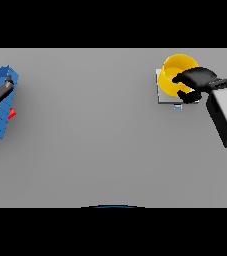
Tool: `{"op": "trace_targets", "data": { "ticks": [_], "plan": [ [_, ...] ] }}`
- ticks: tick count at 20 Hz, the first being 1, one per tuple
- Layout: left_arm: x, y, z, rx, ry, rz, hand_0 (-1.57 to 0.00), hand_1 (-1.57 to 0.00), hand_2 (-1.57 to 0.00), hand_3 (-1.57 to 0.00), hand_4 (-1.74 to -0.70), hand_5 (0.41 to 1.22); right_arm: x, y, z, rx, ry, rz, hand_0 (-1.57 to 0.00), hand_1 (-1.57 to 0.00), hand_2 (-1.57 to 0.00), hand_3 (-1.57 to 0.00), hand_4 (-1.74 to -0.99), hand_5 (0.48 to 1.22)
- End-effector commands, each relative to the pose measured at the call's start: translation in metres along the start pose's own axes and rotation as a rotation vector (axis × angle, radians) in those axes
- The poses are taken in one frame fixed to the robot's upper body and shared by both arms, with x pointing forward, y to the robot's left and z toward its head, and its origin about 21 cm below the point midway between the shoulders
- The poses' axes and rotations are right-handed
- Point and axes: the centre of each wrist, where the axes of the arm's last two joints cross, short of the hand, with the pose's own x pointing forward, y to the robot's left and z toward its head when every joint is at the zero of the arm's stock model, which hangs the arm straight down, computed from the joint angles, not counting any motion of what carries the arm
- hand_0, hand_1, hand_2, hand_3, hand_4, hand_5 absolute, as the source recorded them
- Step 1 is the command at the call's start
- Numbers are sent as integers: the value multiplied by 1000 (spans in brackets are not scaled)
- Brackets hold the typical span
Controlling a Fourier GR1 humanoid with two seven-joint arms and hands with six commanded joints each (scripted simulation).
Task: Pick up the red beaker and tilt it to pour out 1 green nut into yellow bowl. Pick up the yellow bowl and place it on the metallic measuring scale.
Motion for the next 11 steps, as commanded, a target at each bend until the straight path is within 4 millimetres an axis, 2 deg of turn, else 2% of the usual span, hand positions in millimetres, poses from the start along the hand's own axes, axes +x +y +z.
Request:
{"op": "trace_targets", "data": {
  "ticks": [1, 5, 6, 9, 11],
  "plan": [
    [-2, 3, -1, -4, 8, 1, 1, 1, 1, 1, -722, 664, 0, -1, 0, -4, -1, -1, -207, -184, -244, -429, -1552, 876],
    [-7, 2, -4, -3, 2, 1, 1, 1, 1, 1, -726, 665, -1, -1, 0, -28, -21, -17, -84, -75, -99, -296, -1530, 809],
    [-2, 1, -5, -4, 5, -1, 1, 1, 1, 1, -724, 664, -1, 2, -1, -15, -7, -23, -67, -60, -79, -268, -1523, 798],
    [-6, 3, -3, 4, -7, -4, 1, 1, 1, 1, -721, 665, -1, 0, -2, -1, 28, -32, -34, -30, -40, -192, -1500, 763],
    [-2, 4, -3, 1, -8, 0, 1, 1, 1, 1, -726, 665, -3, 3, 0, 13, 36, -40, -21, -19, -25, -146, -1478, 738]
  ]
}}
